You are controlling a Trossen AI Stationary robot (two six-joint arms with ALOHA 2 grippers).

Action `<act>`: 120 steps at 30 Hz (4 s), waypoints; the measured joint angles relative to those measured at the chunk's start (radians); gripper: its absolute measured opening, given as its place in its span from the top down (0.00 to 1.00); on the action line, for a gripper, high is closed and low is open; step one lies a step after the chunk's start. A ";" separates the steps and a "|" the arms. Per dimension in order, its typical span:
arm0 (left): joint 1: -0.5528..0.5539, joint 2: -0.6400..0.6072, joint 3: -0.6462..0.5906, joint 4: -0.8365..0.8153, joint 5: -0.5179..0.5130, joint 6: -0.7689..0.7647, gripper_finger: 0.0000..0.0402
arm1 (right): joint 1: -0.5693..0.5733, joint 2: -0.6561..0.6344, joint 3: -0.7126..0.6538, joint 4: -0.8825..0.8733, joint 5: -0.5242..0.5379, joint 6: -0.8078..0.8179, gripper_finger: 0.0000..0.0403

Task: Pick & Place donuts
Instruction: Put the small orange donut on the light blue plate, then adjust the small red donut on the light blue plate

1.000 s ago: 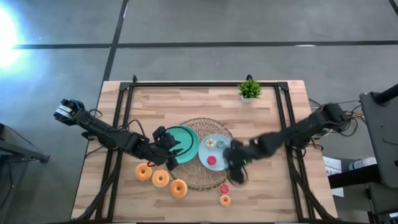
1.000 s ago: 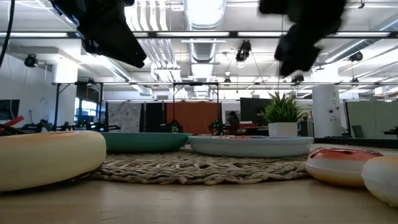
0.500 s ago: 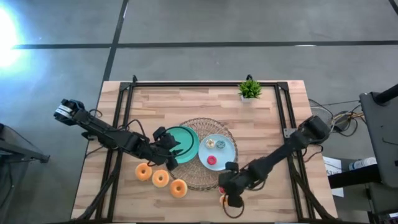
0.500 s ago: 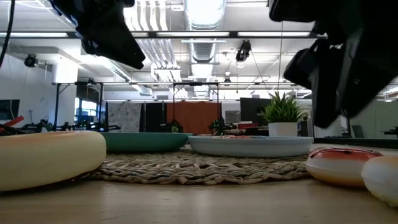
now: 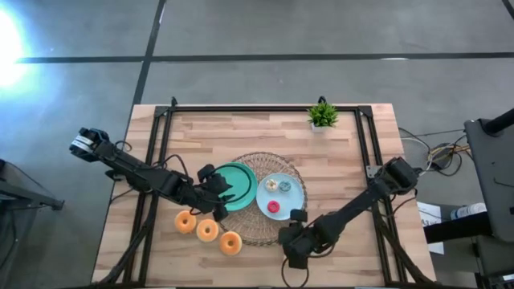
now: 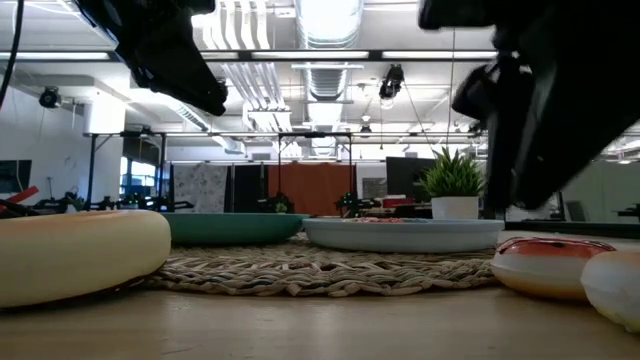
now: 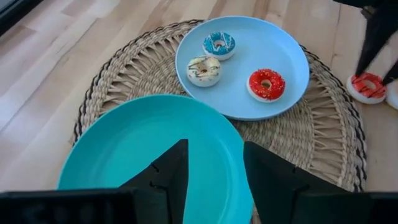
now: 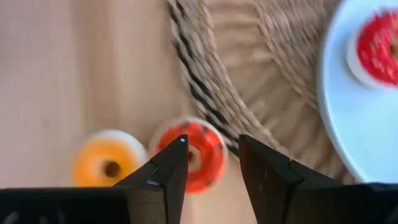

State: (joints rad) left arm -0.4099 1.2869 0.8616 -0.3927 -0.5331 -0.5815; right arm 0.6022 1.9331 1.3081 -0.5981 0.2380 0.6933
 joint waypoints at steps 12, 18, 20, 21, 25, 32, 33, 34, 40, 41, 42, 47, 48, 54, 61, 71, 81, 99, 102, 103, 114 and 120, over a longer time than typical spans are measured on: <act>0.000 0.000 0.000 -0.008 0.000 0.009 0.68 | 0.000 0.013 -0.037 0.009 -0.036 0.015 0.67; 0.000 0.000 0.000 -0.010 0.000 0.016 0.68 | 0.000 0.013 -0.078 0.021 -0.037 0.078 0.67; 0.000 0.000 0.000 -0.010 0.000 0.016 0.68 | -0.003 0.013 -0.082 0.029 -0.037 0.098 0.67; 0.000 0.000 0.000 -0.010 0.000 0.016 0.68 | -0.005 0.013 -0.082 0.036 -0.039 0.103 0.67; 0.000 0.000 0.000 -0.010 -0.001 0.016 0.68 | -0.012 0.013 -0.083 0.066 -0.079 0.109 0.69; 0.000 0.000 0.000 -0.010 -0.005 0.017 0.68 | -0.029 0.027 -0.085 0.125 -0.172 0.119 0.85; 0.000 0.000 0.000 -0.010 -0.006 0.017 0.68 | -0.028 0.026 -0.085 0.124 -0.169 0.122 0.88; 0.000 0.000 0.000 -0.010 -0.006 0.017 0.68 | -0.028 0.019 -0.085 0.118 -0.164 0.123 0.90; 0.000 0.000 0.000 -0.010 -0.007 0.017 0.68 | -0.031 -0.113 -0.086 -0.122 0.001 0.178 0.97; 0.000 0.000 0.000 -0.010 -0.007 0.017 0.68 | -0.039 -0.139 -0.087 -0.172 0.043 0.199 0.97; 0.000 0.000 0.000 -0.010 -0.008 0.017 0.68 | -0.056 -0.164 -0.091 -0.207 0.064 0.218 0.97; 0.000 0.000 0.000 -0.012 -0.009 0.017 0.68 | -0.198 -0.246 -0.184 -0.172 0.059 0.222 0.97; 0.000 0.000 0.000 -0.012 -0.009 0.017 0.68 | -0.234 -0.255 -0.208 -0.144 0.047 0.207 0.97; 0.000 0.000 0.000 -0.011 -0.003 0.002 0.68 | -0.374 -0.261 -0.293 0.006 -0.113 0.103 0.97; 0.000 0.000 0.000 -0.008 -0.001 0.000 0.68 | -0.381 -0.261 -0.308 0.005 -0.117 0.079 0.97; 0.000 0.000 0.000 -0.008 0.000 -0.002 0.68 | -0.402 -0.262 -0.300 -0.022 -0.107 0.085 0.80; 0.000 0.000 0.000 -0.008 0.000 -0.002 0.68 | -0.406 -0.265 -0.260 -0.060 -0.035 0.054 0.62; 0.000 0.000 0.000 -0.008 0.001 -0.002 0.68 | -0.397 -0.229 -0.162 -0.042 -0.137 -0.171 0.60; 0.000 0.000 0.000 -0.008 0.001 -0.002 0.68 | -0.397 -0.195 -0.158 -0.030 -0.187 -0.174 0.60; 0.000 0.000 0.000 -0.008 0.001 -0.002 0.68 | -0.395 -0.189 -0.151 -0.020 -0.194 -0.174 0.61; 0.000 0.000 0.000 0.000 0.001 -0.002 0.68 | -0.371 -0.177 -0.143 0.019 -0.224 -0.256 0.66; 0.000 0.000 0.000 0.000 0.001 -0.002 0.68 | -0.383 -0.106 -0.140 0.056 -0.286 -0.207 0.70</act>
State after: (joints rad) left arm -0.4099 1.2865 0.8616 -0.3927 -0.5320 -0.5835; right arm 0.2193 1.8276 1.1679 -0.5420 -0.0481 0.4862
